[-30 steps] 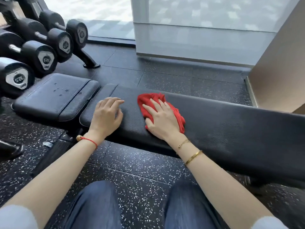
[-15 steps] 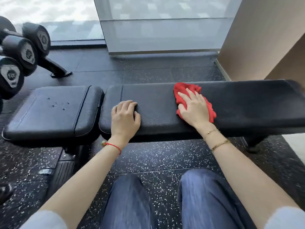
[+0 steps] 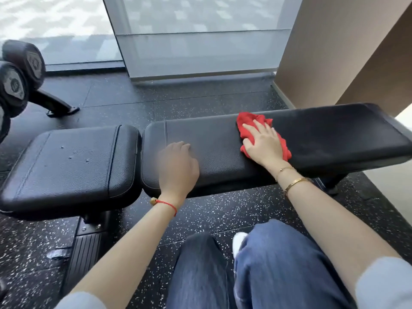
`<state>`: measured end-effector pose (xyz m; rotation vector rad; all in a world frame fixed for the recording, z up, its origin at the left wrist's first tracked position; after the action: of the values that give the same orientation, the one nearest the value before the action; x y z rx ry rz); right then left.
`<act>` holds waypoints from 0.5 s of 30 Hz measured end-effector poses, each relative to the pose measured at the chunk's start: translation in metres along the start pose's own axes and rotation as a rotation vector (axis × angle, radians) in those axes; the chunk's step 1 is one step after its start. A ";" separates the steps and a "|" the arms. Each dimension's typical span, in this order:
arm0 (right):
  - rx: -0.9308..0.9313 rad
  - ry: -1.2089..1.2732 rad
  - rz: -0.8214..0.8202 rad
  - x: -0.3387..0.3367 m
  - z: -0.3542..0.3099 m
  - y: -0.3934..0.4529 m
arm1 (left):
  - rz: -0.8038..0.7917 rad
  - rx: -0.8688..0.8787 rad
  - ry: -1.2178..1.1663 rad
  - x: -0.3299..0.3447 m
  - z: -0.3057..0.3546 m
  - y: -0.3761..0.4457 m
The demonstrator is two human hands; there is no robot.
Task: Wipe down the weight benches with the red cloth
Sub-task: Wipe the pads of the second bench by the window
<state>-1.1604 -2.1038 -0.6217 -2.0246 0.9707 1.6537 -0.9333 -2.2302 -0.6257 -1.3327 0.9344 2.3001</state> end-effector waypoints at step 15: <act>-0.424 0.109 -0.076 0.026 -0.084 0.017 | 0.094 -0.003 -0.013 -0.001 -0.003 0.000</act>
<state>-1.1099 -2.1781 -0.6228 -2.4087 0.6003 1.8453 -0.9306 -2.2321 -0.6264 -1.2997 1.0104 2.3780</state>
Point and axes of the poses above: each hand's wrist, its own y-axis towards the middle knuckle, its own x-axis out of the palm, z = x × y, the point moved 8 cm from there along y, towards the middle knuckle, and after that the axes turned 4 degrees about -x, right-handed, at the moved point
